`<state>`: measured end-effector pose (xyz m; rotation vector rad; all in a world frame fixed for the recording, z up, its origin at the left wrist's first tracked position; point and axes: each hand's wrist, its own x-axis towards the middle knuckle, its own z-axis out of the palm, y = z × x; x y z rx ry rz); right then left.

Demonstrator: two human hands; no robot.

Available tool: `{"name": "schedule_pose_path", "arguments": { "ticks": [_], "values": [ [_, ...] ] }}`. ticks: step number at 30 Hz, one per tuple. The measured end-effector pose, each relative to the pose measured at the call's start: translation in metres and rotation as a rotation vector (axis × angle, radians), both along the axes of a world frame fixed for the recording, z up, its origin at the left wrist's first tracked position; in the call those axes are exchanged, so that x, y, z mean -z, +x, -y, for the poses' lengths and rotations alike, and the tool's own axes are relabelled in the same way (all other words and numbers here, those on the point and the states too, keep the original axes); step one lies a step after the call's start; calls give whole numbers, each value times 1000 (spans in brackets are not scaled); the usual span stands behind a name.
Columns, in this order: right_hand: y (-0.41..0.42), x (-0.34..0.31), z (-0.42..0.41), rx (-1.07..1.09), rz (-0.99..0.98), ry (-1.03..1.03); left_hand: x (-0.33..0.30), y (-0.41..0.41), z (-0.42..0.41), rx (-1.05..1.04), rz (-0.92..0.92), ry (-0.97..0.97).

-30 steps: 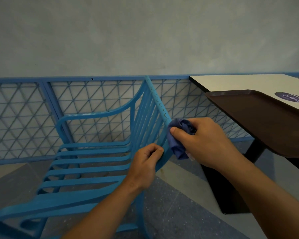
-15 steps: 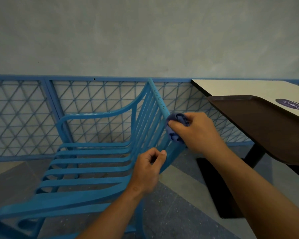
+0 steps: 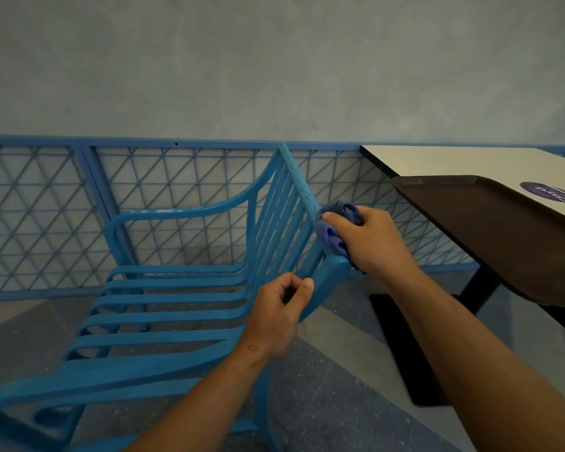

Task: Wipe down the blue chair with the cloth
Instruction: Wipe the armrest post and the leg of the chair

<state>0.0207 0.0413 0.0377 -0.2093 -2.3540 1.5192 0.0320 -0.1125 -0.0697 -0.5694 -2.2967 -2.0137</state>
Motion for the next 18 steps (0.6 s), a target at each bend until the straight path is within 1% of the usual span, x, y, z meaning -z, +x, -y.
{"name": "schedule_pose_path", "arguments": {
  "ticks": [3,6,10,13,15,18],
  "values": [
    [16,9,1,-8,-29,26,2,1,4,6,-2,11],
    [23,9,0,-39,-14,46,4,2,7,-2,2,13],
    [-11,-5,-1,-6,87,118,-2,1,0,-29,26,-24],
    [-44,-11,1,6,161,18,-2,-2,-1,-29,27,-20],
    [-57,-10,4,0,156,8,-1,-2,0,-35,26,-22],
    [-53,-10,7,11,111,107,0,-1,-1,-32,16,0]
  ]
}}
